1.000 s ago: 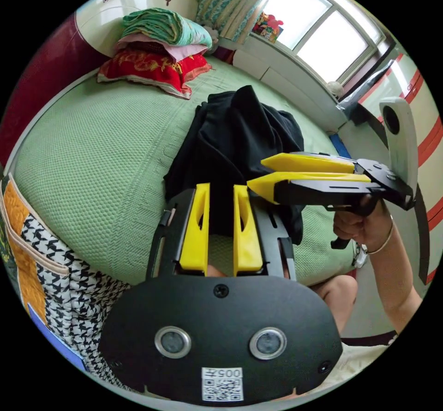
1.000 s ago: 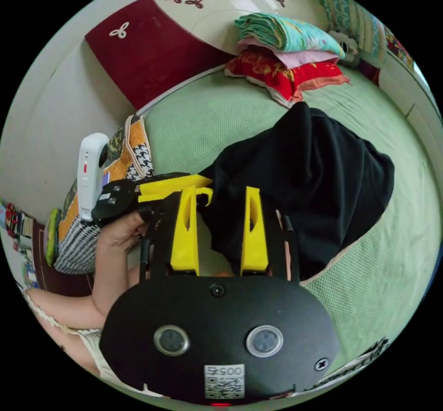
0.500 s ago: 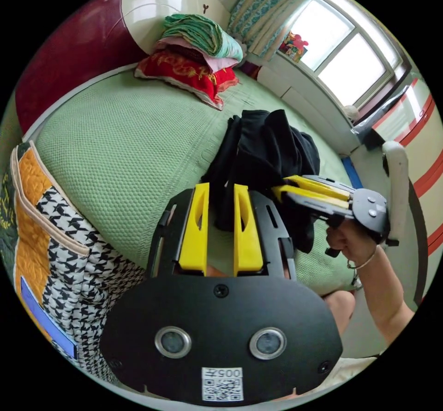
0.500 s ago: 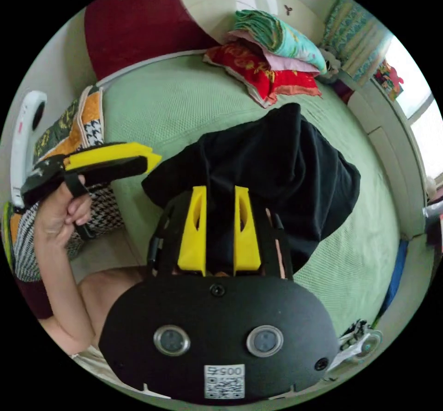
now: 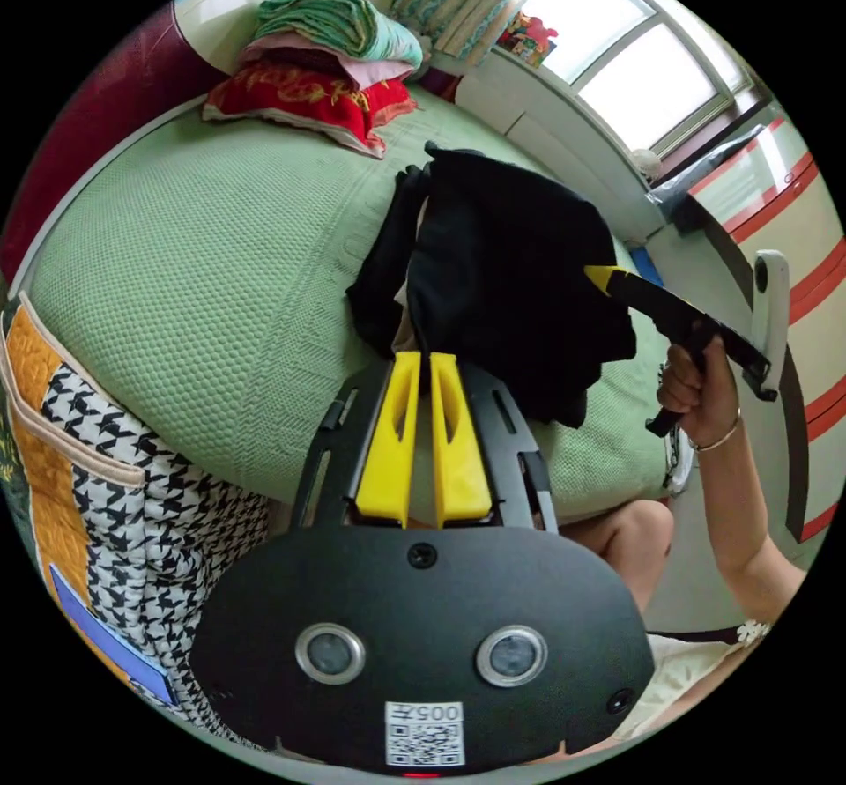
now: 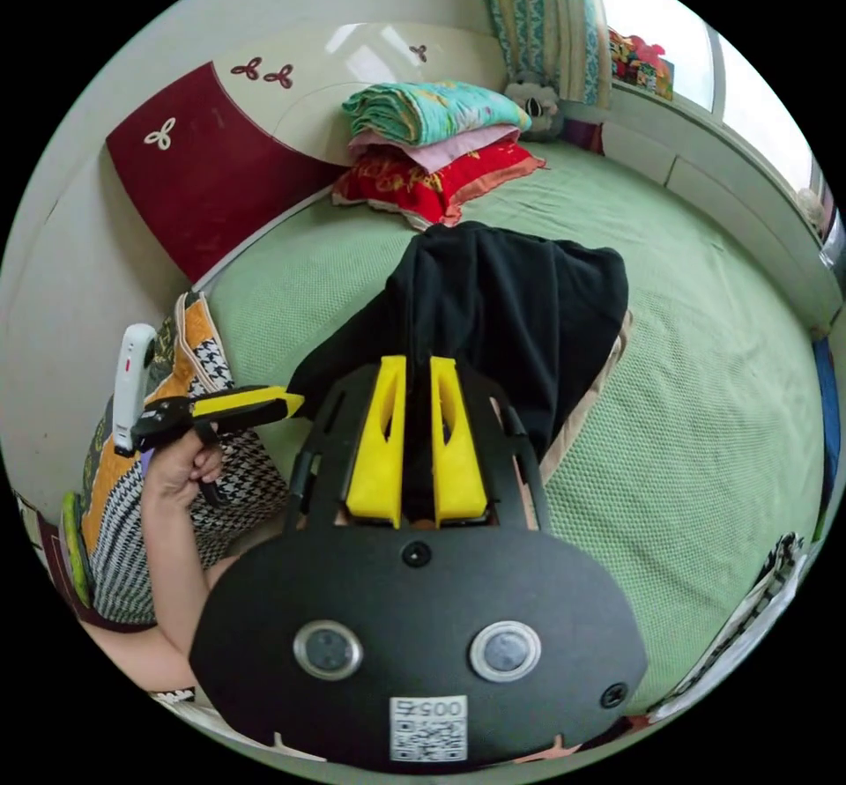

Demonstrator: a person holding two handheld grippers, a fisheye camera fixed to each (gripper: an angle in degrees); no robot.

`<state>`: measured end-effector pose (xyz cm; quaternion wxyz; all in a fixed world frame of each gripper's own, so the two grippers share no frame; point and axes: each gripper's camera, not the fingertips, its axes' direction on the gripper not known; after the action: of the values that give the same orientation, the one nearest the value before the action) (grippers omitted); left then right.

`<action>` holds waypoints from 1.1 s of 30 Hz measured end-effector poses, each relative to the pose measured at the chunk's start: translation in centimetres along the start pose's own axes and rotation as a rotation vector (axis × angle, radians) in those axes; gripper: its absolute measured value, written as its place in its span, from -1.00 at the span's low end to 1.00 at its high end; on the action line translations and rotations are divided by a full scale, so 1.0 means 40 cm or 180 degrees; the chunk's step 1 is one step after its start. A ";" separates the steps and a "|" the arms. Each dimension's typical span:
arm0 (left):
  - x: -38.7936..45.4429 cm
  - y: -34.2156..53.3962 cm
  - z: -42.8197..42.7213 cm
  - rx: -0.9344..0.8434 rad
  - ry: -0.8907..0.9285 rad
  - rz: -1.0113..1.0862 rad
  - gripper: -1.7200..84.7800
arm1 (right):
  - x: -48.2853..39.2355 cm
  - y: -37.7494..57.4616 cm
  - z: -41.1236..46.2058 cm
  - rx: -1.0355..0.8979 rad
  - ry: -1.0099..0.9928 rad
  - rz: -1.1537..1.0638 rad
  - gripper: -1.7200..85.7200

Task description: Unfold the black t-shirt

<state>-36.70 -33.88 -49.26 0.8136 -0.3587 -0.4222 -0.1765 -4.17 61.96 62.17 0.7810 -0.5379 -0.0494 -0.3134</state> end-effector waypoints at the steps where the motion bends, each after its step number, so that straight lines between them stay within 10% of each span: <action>1: 0.006 0.003 -0.004 0.0052 0.0038 0.0009 -0.91 | 0.027 0.011 -0.023 0.0012 0.0011 0.0032 -0.95; 15: 0.300 0.027 0.048 0.0140 -0.0471 0.0209 -0.93 | 0.738 0.399 -0.501 0.0832 0.0330 0.1767 -0.96; 22: 0.470 0.006 0.111 -0.0134 -0.0742 0.0336 -0.93 | 1.092 0.698 -0.469 0.0528 -0.0523 0.2792 -0.97; 33: 0.774 0.055 0.237 -0.0535 -0.0499 0.0816 -0.93 | 1.331 0.890 -0.745 0.0803 -0.0095 0.2651 -0.98</action>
<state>-22.70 -24.94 -21.37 0.7612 -0.4891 -0.4189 -0.0776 49.91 20.78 43.01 0.8996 -0.4167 0.1226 0.0447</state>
